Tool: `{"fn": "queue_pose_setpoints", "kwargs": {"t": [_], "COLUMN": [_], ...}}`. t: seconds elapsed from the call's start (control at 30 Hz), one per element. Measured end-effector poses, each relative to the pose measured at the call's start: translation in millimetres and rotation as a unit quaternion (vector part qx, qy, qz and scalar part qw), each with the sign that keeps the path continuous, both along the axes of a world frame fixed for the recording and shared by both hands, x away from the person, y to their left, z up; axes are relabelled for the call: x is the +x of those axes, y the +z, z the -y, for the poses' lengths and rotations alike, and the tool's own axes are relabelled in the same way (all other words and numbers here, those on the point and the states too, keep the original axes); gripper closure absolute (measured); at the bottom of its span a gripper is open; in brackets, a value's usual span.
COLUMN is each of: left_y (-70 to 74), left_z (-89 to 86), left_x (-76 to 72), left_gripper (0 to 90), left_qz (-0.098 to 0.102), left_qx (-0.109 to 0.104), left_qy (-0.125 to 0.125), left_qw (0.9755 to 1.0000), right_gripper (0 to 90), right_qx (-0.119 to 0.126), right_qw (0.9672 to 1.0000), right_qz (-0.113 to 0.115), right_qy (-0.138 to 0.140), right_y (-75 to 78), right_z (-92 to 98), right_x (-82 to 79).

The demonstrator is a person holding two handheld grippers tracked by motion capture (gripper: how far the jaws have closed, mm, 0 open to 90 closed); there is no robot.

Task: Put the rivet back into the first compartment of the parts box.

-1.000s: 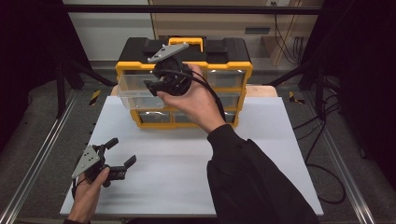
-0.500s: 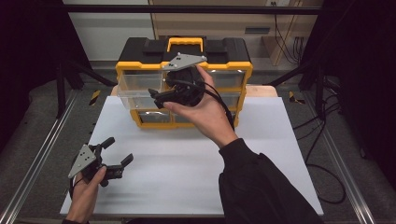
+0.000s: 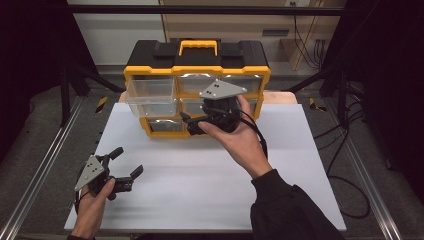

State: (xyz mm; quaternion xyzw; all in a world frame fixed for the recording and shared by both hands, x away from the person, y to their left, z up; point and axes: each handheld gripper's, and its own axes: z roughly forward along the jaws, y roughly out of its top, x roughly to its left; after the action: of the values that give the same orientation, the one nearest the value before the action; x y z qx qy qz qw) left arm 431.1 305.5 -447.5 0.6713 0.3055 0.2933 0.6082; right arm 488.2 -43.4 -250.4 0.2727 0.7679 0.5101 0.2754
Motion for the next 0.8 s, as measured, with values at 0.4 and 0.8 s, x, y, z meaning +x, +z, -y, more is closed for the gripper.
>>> {"fn": "queue_pose_setpoints", "kwargs": {"t": [0.4, 0.8], "left_y": [-0.2, -0.1], "left_z": [3.3, 2.4], "left_x": [0.9, 1.3], "left_gripper": [2.3, 2.3], "left_qz": [0.000, -0.001], "left_qx": [0.014, 0.010], "left_qy": [-0.001, 0.003], "left_qw": [0.9999, 0.9999], "right_gripper": [10.6, 12.2], "right_qx": [0.011, 0.029], "right_qw": [0.9999, 0.9989], "right_qz": [0.000, 0.008], "right_qy": [-0.011, -0.036], "right_y": [-28.9, -57.0], "right_z": [30.7, 63.2], "right_x": [-19.8, -27.5]}}
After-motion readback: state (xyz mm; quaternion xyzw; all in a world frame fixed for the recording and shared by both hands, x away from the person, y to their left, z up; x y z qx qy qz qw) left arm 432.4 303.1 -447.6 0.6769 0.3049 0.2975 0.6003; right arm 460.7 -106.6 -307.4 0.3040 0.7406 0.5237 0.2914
